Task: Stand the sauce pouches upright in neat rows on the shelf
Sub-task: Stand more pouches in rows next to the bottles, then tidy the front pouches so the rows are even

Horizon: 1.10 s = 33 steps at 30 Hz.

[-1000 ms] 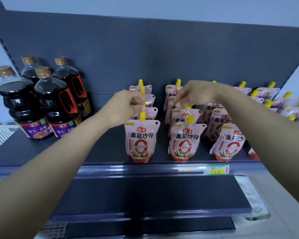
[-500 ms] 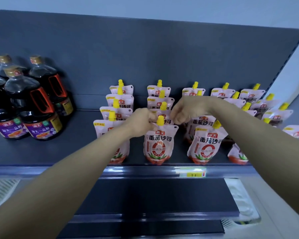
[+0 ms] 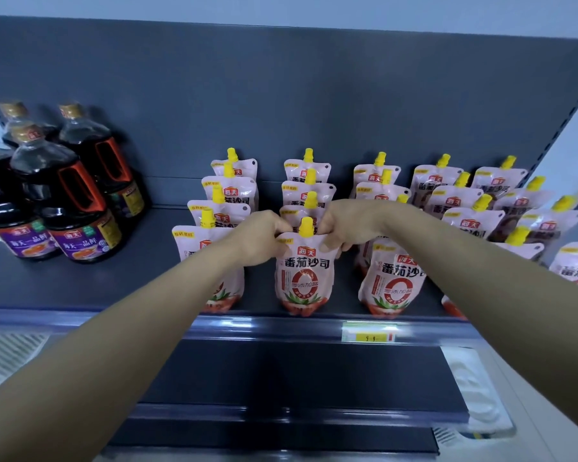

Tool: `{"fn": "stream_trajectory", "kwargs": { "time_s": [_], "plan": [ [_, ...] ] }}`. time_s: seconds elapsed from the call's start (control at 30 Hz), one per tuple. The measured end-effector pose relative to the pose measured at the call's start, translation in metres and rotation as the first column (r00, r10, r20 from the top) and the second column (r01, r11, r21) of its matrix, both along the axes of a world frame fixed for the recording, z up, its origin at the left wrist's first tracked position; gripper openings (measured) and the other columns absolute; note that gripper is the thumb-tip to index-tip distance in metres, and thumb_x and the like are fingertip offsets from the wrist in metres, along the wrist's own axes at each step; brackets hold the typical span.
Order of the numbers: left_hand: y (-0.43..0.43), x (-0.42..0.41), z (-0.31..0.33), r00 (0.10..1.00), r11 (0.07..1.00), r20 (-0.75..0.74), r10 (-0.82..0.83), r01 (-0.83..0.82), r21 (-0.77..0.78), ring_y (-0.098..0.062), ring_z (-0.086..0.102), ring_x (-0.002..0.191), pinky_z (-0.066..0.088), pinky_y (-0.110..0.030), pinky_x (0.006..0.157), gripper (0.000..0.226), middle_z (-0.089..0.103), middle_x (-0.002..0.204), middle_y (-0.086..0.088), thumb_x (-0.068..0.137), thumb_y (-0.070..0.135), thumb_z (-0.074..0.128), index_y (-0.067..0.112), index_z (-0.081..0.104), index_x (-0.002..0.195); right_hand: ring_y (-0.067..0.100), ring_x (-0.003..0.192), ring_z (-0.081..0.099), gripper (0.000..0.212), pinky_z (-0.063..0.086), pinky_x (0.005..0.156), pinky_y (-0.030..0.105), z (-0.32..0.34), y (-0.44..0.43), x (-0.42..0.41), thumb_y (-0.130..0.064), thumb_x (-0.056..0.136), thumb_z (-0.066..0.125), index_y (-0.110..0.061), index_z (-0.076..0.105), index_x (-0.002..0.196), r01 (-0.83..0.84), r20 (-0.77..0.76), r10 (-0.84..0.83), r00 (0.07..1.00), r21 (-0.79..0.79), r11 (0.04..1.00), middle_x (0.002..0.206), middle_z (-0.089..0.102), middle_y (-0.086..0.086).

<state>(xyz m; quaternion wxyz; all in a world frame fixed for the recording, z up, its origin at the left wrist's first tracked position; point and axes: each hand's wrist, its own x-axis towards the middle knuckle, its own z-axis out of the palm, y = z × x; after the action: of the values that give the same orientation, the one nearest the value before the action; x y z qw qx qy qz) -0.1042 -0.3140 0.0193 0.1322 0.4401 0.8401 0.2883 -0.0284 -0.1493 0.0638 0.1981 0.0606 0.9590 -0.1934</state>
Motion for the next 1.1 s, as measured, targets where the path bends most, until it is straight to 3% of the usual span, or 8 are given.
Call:
{"fn": "stream_trajectory", "kwargs": {
  "time_s": [0.1,0.27,0.53,0.67,0.8,0.9,0.97,1.1],
  "plan": [
    [-0.002,-0.001,-0.002,0.999,0.999,-0.053,0.011,-0.014,-0.046,-0.017,0.057,0.071,0.049,-0.028,0.067,0.011,0.066,0.072,-0.008,0.079,0.003,0.066,0.000,0.064,0.068,0.006,0.069,0.067,0.029,0.055,0.070,0.021,-0.001,0.000,-0.001,-0.011,0.092,0.058,-0.020,0.063,0.065,-0.008,0.032,0.008,0.999,-0.003,1.000,0.071,0.066,-0.011],
    [0.001,-0.002,-0.002,0.993,0.997,-0.114,-0.012,0.004,-0.073,-0.026,0.065,0.088,0.054,-0.038,0.081,0.006,0.071,0.090,-0.013,0.081,0.002,0.064,0.000,0.070,0.081,0.008,0.070,0.069,0.029,0.052,0.063,0.015,0.003,-0.001,-0.002,-0.010,0.094,0.056,-0.020,0.062,0.067,-0.015,0.097,0.015,0.995,-0.002,1.000,0.069,0.068,-0.011],
    [-0.002,-0.009,0.014,0.995,0.986,0.029,-0.094,0.097,-0.136,-0.013,0.060,0.075,0.047,-0.030,0.071,0.009,0.069,0.079,-0.004,0.080,0.020,0.070,0.014,0.066,0.073,0.013,0.092,0.070,0.019,0.056,0.086,0.026,0.029,0.015,-0.001,-0.009,0.090,0.060,-0.010,0.071,0.106,-0.009,0.162,0.006,0.987,0.017,1.000,0.100,0.073,0.004],
    [-0.005,-0.021,0.040,0.987,0.999,0.159,-0.027,0.020,0.045,-0.001,0.061,0.076,0.044,-0.013,0.068,0.007,0.069,0.081,0.010,0.080,0.027,0.070,0.025,0.071,0.086,0.011,0.075,0.066,0.023,0.056,0.077,0.029,0.041,0.028,-0.009,-0.006,0.086,0.060,-0.005,0.071,0.106,0.112,-0.087,-0.101,0.991,0.142,0.984,0.094,0.073,0.009],
    [0.002,-0.037,0.041,0.996,0.993,0.041,0.081,-0.084,0.080,-0.005,0.059,0.078,0.046,-0.009,0.069,0.013,0.065,0.081,0.008,0.085,0.009,0.063,0.013,0.069,0.096,0.026,0.113,0.058,0.037,0.046,0.100,0.039,0.026,0.023,-0.023,-0.020,0.088,0.063,-0.009,0.062,0.124,0.159,-0.183,-0.111,0.977,0.270,0.950,0.124,0.064,0.009],
    [0.007,-0.045,0.034,0.990,0.989,-0.018,0.141,-0.140,0.056,-0.018,0.062,0.093,0.050,-0.028,0.088,0.016,0.067,0.097,-0.006,0.085,0.004,0.061,0.008,0.066,0.099,0.030,0.097,0.061,0.018,0.049,0.087,0.033,0.015,0.019,-0.032,-0.013,0.091,0.055,0.002,0.065,0.095,0.100,-0.109,-0.070,0.992,0.303,0.948,0.095,0.066,0.015],
    [0.010,-0.050,0.032,0.987,0.988,-0.041,0.154,-0.153,0.030,-0.023,0.062,0.098,0.050,-0.034,0.091,0.018,0.067,0.103,-0.010,0.084,0.003,0.062,0.007,0.065,0.101,0.024,0.078,0.049,0.021,0.042,0.068,0.028,0.011,0.018,-0.036,-0.007,0.091,0.052,-0.003,0.051,0.070,0.085,-0.107,-0.051,0.993,0.346,0.935,0.069,0.048,0.010],
    [0.017,-0.056,0.028,0.991,0.992,-0.055,0.120,-0.121,-0.019,-0.019,0.061,0.090,0.048,-0.029,0.082,0.017,0.067,0.095,-0.005,0.082,0.005,0.064,0.008,0.067,0.099,0.023,0.082,0.057,0.009,0.051,0.082,0.032,0.008,0.020,-0.045,-0.006,0.090,0.057,-0.014,0.055,0.086,0.090,-0.140,-0.050,0.989,0.296,0.951,0.086,0.056,0.006]
  ]
}}
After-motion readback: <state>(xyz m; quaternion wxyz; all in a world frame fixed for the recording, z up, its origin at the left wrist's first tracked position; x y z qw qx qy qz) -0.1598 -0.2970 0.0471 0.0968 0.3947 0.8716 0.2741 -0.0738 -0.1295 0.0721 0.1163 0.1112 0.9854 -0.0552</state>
